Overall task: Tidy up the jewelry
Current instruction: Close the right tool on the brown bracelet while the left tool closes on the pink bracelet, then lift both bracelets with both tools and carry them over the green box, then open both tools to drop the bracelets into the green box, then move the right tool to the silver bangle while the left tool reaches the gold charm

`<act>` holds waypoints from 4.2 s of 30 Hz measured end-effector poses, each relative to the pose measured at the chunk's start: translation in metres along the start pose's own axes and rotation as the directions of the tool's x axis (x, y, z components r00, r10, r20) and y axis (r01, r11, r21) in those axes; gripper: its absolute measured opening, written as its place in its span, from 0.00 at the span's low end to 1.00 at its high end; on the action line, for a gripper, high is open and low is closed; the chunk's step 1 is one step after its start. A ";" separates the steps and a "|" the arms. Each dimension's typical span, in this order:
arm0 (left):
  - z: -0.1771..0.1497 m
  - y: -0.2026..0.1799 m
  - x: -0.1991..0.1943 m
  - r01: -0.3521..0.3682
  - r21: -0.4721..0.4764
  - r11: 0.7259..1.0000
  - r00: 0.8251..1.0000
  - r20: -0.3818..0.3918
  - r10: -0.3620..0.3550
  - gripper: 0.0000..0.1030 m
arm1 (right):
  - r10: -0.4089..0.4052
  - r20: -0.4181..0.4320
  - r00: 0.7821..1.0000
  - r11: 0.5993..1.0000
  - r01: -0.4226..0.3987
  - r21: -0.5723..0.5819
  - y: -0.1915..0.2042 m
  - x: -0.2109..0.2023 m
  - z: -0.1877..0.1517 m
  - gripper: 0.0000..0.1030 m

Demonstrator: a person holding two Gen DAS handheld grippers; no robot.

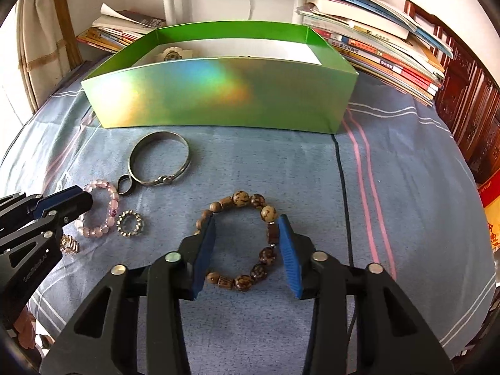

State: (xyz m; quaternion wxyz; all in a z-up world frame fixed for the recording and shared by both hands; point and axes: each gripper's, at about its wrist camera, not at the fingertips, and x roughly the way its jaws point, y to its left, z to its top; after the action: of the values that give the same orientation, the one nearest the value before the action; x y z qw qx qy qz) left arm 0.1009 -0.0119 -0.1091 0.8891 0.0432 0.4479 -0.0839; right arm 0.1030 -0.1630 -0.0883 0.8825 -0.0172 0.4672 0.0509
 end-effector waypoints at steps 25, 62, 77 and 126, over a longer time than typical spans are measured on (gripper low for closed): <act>0.002 0.004 0.000 0.006 -0.012 1.000 1.000 -0.004 -0.006 0.08 | 0.026 -0.002 1.000 0.999 -0.026 0.037 -0.005 -0.002 -0.003 0.09; 0.094 0.011 -0.090 0.026 -0.001 1.000 0.967 0.254 -0.025 0.08 | 0.001 0.338 0.941 1.000 -0.004 0.007 -0.015 -0.113 0.087 0.08; 0.176 0.020 0.016 -0.079 -0.054 0.995 0.987 0.136 0.085 0.08 | 0.050 0.236 0.970 0.999 -0.049 -0.011 0.007 -0.021 0.175 0.08; 0.006 0.018 -0.003 0.014 0.058 0.998 0.998 -0.055 -0.010 0.14 | -0.012 -0.026 1.000 0.996 0.014 0.090 -0.031 0.011 0.015 0.07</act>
State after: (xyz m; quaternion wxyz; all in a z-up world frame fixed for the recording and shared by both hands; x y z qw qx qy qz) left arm 0.1068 0.0057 -0.1029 0.8743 0.0689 0.4697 -0.1011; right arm 0.1249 -0.1914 -0.0897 0.8766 0.0188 0.4803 0.0239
